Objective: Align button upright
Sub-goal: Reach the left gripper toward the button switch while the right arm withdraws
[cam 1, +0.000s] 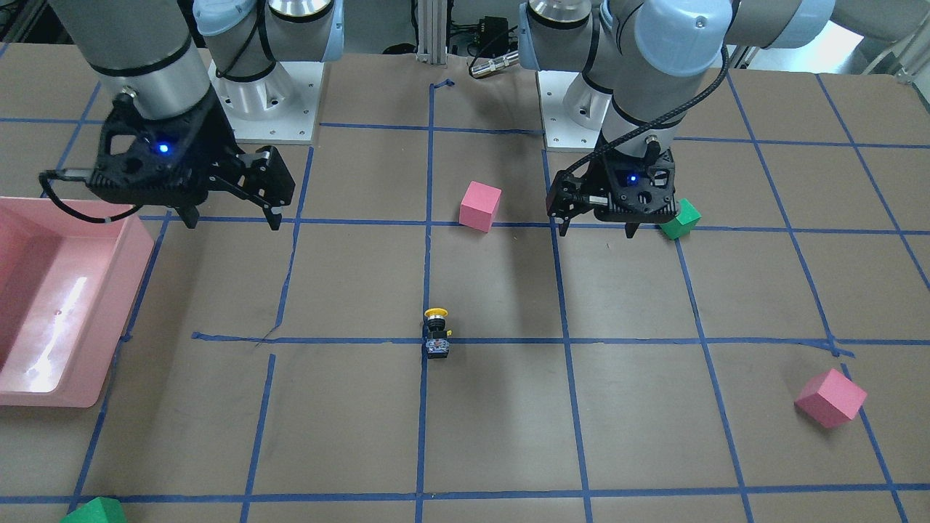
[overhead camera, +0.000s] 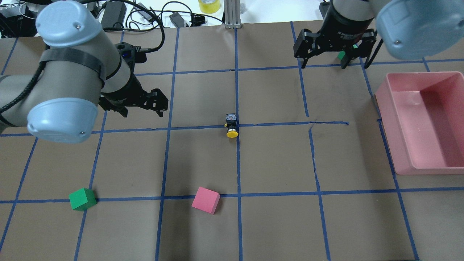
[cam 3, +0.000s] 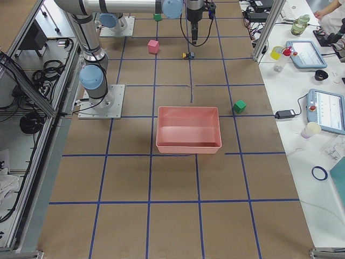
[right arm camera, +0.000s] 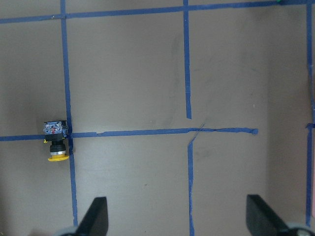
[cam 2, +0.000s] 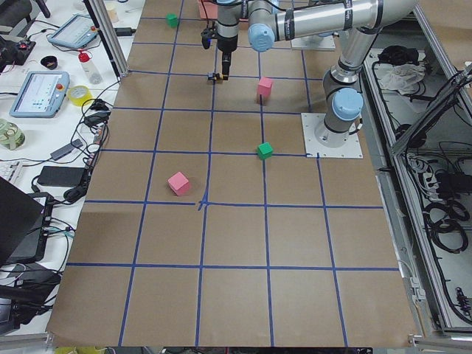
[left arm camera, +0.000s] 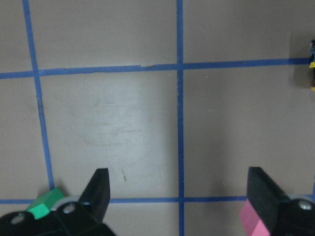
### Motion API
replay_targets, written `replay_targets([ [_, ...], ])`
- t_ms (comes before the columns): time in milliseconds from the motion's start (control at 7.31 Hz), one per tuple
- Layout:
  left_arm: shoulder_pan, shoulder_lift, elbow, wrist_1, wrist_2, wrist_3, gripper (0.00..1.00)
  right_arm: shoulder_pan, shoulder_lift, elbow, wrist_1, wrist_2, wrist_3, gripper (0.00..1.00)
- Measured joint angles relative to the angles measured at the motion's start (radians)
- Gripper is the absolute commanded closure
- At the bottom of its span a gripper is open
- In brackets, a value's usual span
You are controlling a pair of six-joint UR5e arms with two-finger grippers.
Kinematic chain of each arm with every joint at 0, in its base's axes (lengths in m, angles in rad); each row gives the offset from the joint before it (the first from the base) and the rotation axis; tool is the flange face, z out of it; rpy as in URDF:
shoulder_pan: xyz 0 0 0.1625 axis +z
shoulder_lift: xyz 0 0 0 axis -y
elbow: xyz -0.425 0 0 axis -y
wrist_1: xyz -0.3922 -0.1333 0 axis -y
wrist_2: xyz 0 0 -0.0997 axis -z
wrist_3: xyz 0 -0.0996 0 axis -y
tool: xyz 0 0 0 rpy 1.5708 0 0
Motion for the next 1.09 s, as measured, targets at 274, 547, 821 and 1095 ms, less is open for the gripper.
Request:
replay_targets([
  [274,-0.061,-0.042,-0.037,0.129,-0.014,-0.070,0.00,-0.015,-0.018,-0.054,0.110,0.002,-0.035,0.00],
  [547,-0.103,-0.092,-0.098,0.301,-0.017,-0.114,0.00,-0.016,-0.020,-0.048,0.128,-0.004,-0.085,0.00],
  [821,-0.144,-0.134,-0.121,0.392,-0.016,-0.172,0.00,-0.016,-0.020,-0.038,0.128,-0.005,-0.096,0.00],
  [1095,-0.169,-0.181,-0.126,0.480,-0.029,-0.232,0.00,-0.016,-0.020,-0.029,0.127,-0.003,-0.105,0.00],
])
